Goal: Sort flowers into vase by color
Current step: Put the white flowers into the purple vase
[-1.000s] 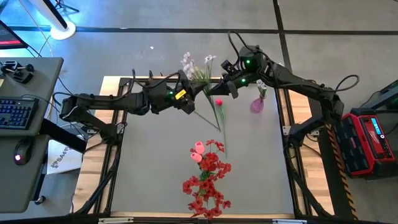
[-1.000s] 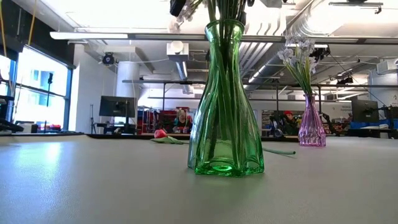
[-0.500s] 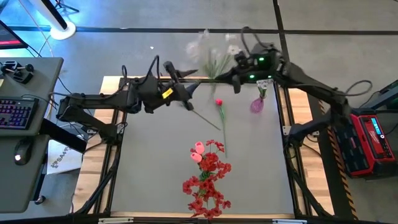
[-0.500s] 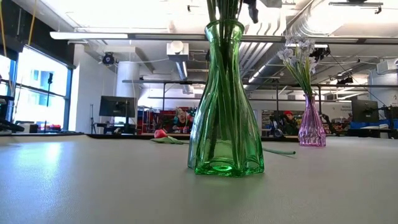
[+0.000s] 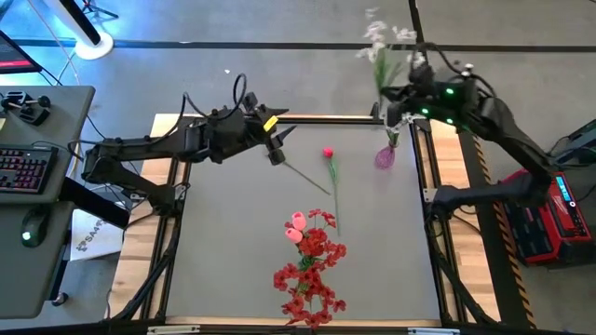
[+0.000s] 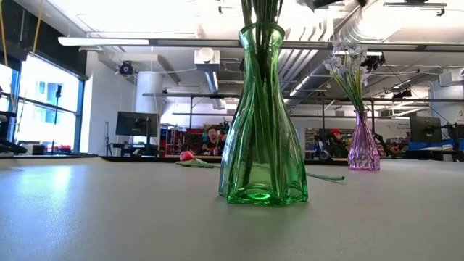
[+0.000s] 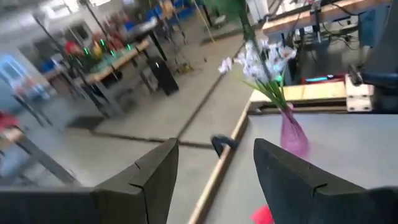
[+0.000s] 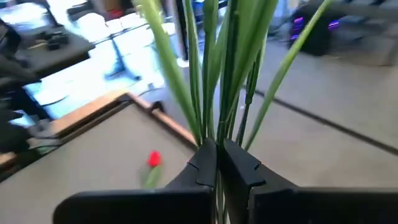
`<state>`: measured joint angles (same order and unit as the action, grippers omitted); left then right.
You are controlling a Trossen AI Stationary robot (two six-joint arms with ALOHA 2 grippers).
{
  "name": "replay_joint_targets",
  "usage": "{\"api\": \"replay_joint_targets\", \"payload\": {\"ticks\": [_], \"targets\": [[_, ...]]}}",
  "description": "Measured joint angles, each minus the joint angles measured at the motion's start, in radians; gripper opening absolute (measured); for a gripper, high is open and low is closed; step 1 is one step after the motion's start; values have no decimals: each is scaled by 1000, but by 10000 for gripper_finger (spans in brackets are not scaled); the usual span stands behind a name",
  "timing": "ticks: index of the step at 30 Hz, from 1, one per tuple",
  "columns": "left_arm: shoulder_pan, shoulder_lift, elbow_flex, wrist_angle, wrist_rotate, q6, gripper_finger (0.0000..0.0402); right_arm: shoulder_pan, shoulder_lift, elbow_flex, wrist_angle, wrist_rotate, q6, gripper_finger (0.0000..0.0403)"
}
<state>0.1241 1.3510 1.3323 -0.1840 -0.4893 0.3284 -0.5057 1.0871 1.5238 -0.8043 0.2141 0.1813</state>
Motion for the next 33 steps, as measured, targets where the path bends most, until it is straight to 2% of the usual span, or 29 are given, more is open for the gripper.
{"api": "replay_joint_targets", "payload": {"ticks": [8, 17, 20, 26, 29, 33], "targets": [[45, 0, -8, -30, 42, -86, 182, 120, -139, 0, -91, 286, 20, 0], [67, 0, -9, -33, 62, -100, 177, 233, -201, 0, -138, 512, 41, 0], [80, 0, -9, -60, 63, -143, 177, 262, -211, -1, -202, 595, 58, 0], [122, 2, -78, -110, 134, -349, 177, 339, -214, -20, -203, 655, 53, 0], [130, 2, -116, -108, 143, -419, 177, 371, -235, -110, -140, 658, 51, 0], [131, 2, -132, -105, 141, -458, 177, 437, -287, -304, 62, 639, 36, 0]]}}
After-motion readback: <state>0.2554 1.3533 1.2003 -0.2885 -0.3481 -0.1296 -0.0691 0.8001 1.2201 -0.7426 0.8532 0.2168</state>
